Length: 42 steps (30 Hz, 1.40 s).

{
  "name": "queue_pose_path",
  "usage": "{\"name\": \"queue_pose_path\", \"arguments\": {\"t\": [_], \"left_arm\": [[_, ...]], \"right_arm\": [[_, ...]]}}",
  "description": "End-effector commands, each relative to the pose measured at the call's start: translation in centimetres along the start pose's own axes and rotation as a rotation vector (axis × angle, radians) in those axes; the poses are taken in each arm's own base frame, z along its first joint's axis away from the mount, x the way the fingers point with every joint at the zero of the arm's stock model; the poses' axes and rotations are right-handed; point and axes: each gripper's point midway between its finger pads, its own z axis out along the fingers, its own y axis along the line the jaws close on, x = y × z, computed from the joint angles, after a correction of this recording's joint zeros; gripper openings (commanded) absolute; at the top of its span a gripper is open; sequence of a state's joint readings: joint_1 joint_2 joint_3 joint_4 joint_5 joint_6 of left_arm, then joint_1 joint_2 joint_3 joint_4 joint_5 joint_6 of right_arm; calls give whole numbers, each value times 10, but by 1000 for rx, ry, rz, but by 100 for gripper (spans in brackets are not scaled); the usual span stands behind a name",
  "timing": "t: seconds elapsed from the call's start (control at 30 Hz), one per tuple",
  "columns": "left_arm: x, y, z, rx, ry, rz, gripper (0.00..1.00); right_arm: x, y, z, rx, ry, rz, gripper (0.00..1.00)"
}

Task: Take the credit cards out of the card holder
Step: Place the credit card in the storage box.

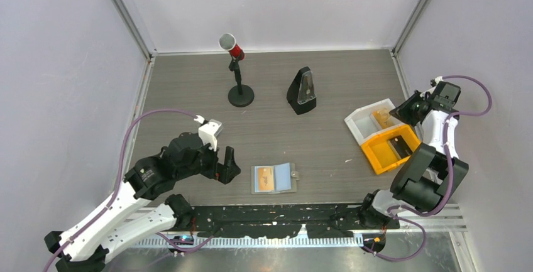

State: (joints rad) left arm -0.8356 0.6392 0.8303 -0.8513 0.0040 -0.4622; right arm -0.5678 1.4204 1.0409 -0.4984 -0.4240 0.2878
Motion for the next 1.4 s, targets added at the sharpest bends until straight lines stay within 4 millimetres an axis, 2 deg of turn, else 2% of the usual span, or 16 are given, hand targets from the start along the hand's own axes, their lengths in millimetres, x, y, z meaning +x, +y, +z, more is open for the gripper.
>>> {"name": "queue_pose_path", "arguments": {"t": [0.0, 0.53, 0.93, 1.37], "left_arm": [[-8, 4, -4, -33, -10, 32, 99], [-20, 11, -13, -80, -52, 54, 99], [-32, 8, -18, -72, -98, 45, 99], [-39, 3, -22, -67, -100, 30, 99]], "right_arm": [[-18, 3, 3, -25, -27, -29, 5], [-33, -3, 32, -44, -30, 35, 10], [-41, -18, 39, 26, -34, 35, 14], [-54, -29, 36, 96, -69, 36, 21]]}}
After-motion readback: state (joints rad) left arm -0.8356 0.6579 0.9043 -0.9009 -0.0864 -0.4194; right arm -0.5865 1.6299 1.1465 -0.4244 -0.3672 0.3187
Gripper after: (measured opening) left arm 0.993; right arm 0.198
